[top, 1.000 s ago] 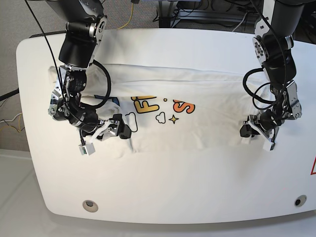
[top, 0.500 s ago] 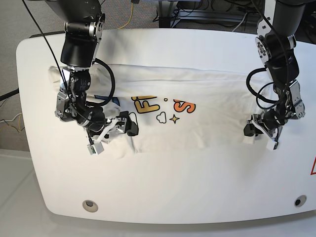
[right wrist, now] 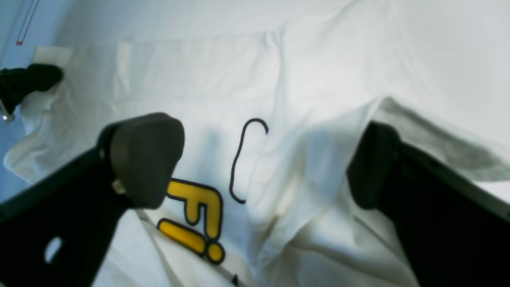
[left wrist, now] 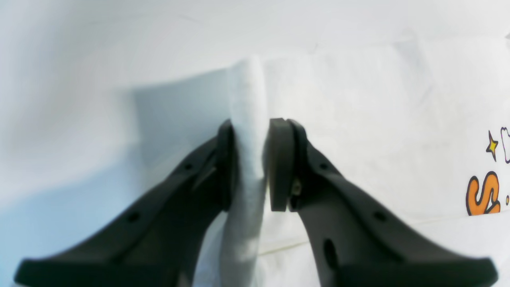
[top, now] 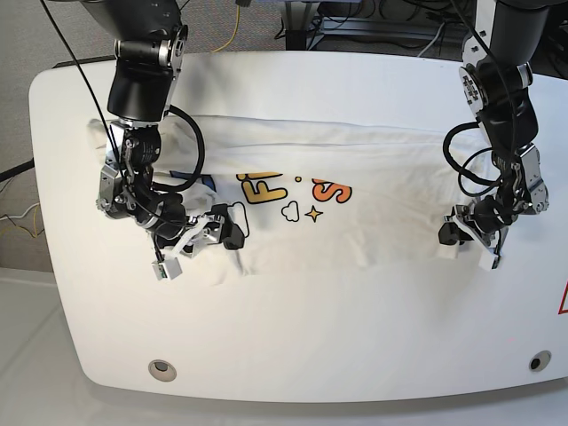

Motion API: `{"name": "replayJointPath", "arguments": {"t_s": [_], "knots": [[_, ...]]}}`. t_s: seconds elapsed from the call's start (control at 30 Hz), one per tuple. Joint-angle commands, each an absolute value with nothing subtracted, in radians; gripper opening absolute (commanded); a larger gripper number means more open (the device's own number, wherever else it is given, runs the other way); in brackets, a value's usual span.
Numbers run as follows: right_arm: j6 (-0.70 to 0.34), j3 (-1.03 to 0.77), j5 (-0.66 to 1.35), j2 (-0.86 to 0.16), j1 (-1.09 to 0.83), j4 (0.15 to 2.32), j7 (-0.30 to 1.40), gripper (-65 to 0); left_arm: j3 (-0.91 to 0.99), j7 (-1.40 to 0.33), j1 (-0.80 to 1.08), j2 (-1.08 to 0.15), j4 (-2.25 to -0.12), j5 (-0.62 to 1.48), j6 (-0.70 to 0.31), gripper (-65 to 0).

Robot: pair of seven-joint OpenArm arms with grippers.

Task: Fold the T-shirt properly
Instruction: 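Hold the folded sides with both grippers and smooth them flat, then grasp the folded shirt edge with the right gripper and lift it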

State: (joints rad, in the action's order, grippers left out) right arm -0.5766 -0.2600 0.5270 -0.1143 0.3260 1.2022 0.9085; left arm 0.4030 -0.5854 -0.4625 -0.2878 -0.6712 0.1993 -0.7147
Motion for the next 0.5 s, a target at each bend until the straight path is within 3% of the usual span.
{"name": "replayJointPath", "arguments": {"t_s": [0.0,0.2,0.47], "knots": [[-0.581,-0.26,0.518,-0.122,0.351,1.216,0.883,-11.3,0.401,-0.622,-0.472,-0.297,-0.674,0.16,-0.698,-52.4],[-0.581,-0.26,0.374,-0.105,0.351,1.216,0.854,-32.8,0.403,-0.622,-0.47,-0.297,-0.674,0.16,-0.698,-52.4],[-0.581,-0.265,0.262,-0.077,0.348,1.196,0.835,-55.0,0.401,-0.622,-0.45,-0.297,-0.674,0.163,-0.698,-52.4]]}}
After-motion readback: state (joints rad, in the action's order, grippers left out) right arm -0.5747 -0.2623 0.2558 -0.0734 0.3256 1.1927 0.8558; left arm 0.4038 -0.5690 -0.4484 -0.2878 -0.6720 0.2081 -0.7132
